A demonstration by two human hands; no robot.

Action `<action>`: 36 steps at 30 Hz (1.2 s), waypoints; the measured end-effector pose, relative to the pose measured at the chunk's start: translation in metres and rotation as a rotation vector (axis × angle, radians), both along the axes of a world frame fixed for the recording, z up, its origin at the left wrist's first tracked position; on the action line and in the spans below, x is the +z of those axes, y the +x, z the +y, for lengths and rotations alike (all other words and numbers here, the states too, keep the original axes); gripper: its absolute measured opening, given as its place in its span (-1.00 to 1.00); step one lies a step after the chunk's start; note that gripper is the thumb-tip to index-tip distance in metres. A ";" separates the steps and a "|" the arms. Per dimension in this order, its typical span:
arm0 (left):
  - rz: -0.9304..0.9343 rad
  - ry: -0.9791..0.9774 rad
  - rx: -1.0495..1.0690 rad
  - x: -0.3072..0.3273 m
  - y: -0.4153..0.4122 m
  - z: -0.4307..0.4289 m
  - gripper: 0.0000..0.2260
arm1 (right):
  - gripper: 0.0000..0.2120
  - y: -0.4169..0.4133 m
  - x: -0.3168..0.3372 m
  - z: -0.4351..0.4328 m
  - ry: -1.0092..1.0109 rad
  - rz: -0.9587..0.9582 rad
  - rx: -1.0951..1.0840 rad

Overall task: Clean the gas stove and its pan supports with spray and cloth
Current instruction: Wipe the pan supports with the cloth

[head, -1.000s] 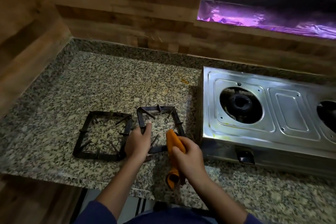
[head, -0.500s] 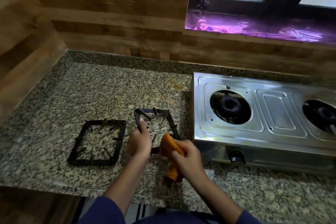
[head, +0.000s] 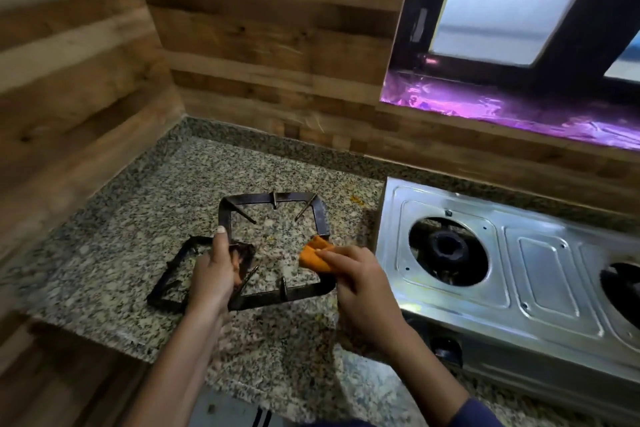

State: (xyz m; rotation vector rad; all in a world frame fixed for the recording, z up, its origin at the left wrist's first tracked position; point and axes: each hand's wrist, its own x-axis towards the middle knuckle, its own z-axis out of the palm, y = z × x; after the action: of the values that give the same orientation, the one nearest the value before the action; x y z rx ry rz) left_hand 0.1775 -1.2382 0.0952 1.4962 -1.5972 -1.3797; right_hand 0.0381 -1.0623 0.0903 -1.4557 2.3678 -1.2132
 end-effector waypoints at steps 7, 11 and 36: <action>0.114 -0.056 0.077 0.019 0.006 0.015 -0.46 | -0.77 -0.048 0.058 0.008 -0.210 -0.408 -0.340; 0.203 -0.118 -0.038 0.033 -0.006 0.040 -0.50 | -0.77 -0.051 0.092 -0.020 -0.183 -0.307 -0.322; 0.232 -0.401 -0.295 0.083 -0.077 0.086 -0.38 | -0.74 -0.032 0.128 0.013 -0.514 -0.309 -0.315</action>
State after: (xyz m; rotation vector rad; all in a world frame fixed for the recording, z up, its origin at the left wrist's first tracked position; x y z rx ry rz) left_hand 0.1010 -1.1523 0.1779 0.8634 -1.8570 -1.2332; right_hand 0.0060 -1.0491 0.2184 -0.9029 2.2192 -2.0728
